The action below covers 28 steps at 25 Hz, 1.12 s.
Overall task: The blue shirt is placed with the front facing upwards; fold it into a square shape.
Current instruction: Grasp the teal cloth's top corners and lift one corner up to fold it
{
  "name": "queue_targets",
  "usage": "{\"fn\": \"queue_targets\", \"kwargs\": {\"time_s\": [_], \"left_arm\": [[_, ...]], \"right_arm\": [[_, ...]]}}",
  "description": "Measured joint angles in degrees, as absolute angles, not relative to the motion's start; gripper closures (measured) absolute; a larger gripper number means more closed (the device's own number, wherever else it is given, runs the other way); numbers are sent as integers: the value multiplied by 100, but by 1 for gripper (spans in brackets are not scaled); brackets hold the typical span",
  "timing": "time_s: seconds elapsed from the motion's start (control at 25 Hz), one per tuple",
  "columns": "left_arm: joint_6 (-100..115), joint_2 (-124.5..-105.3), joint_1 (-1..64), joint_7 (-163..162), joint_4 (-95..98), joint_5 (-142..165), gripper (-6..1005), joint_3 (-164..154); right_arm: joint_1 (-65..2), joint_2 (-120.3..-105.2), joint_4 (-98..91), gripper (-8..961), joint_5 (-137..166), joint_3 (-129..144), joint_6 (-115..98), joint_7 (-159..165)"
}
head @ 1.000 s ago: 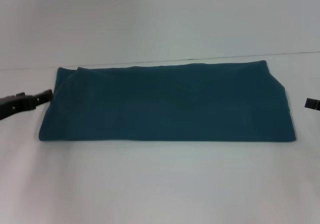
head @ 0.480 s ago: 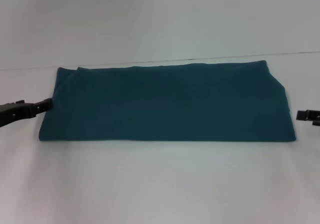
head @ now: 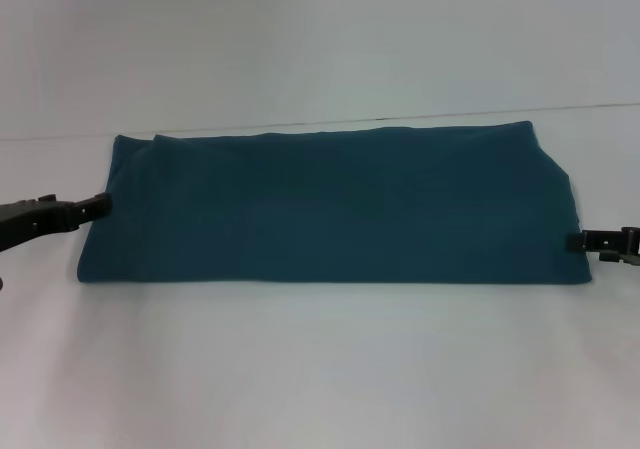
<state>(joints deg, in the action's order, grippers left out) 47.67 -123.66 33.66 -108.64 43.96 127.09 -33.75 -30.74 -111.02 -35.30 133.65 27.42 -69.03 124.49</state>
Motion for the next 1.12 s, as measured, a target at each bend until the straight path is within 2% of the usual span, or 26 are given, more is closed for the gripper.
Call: {"fn": "queue_targets", "kwargs": {"time_s": [1.12], "left_arm": [[4728,-12357,3367,-10863,4368,12708,137,-3384]], "right_arm": [[-3209,-11217,-3261,229,13368,2839,-6559,12401]]}}
